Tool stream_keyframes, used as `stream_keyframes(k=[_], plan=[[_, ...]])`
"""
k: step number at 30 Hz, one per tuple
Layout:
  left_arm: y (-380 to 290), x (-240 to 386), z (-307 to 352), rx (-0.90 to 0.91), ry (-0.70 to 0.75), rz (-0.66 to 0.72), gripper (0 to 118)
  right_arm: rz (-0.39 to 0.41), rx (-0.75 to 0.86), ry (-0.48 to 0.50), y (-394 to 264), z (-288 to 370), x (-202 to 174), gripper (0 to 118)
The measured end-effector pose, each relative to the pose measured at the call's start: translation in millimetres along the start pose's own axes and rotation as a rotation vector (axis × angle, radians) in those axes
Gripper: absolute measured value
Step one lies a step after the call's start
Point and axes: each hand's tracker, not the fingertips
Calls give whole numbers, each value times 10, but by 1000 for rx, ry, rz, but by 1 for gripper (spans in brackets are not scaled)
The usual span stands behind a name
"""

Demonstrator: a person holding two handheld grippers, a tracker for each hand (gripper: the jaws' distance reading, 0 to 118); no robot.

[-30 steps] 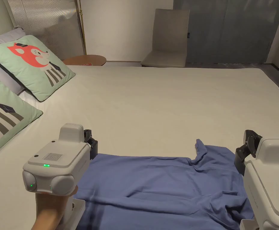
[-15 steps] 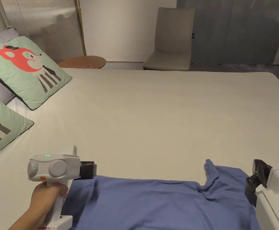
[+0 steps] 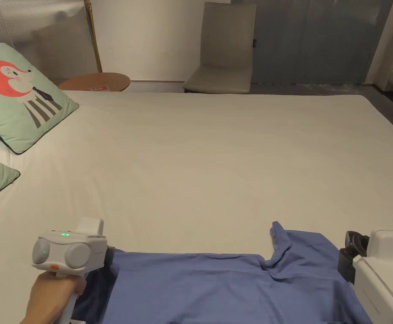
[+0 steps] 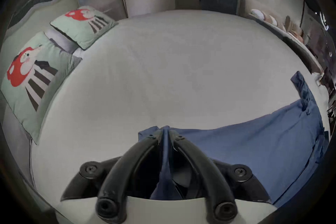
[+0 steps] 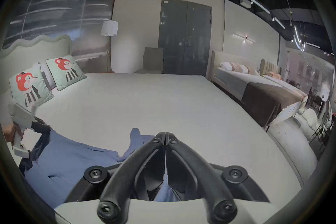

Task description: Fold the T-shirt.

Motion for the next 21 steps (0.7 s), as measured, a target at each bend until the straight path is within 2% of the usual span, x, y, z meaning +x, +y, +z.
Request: stream_keyframes(k=[1, 2, 3, 4, 6, 7, 11, 12, 13, 15, 16, 18, 19, 20, 21], plan=[[0, -24, 96, 28, -15, 8, 2, 1, -50, -7, 33, -122, 59, 6], [-2, -45, 180, 51, -25, 15, 2, 9, -78, -14, 60, -245, 110, 18], [-6, -67, 274, 64, -31, 15, 2, -2, -111, -13, 95, -380, 171, 43], [-14, -60, 406, 79, -36, 17, 2, 0, -173, -15, 113, -549, 220, 74], [-24, -88, 582, 110, -66, 22, 2, -25, -238, -10, 89, -843, 298, 98], [-21, -86, 671, 130, -79, 26, 2, -13, -288, -14, 76, -977, 342, 102], [-20, -74, 903, 164, -117, 45, 2, -53, -416, -15, -82, -1410, 339, 100], [-3, -76, 910, 166, -124, 45, 2, -40, -449, -9, -129, -1490, 321, 99], [-8, -70, 939, 168, -128, 43, 2, -24, -471, -4, -188, -1552, 295, 93], [-23, -73, 967, 173, -133, 39, 2, 17, -528, -4, -270, -1604, 236, 70], [-23, -85, 956, 172, -133, 37, 2, 9, -540, 7, -322, -1626, 219, 54], [-51, -100, 980, 171, -137, 40, 2, -22, -563, 22, -395, -1629, 218, 47], [-68, -107, 995, 168, -138, 43, 2, 1, -508, 4, -393, -1586, 195, 19], [-74, -116, 986, 167, -137, 47, 2, 39, -494, 13, -363, -1539, 181, 4], [-97, -124, 1001, 168, -135, 52, 2, 52, -507, 26, -336, -1501, 168, 3]])
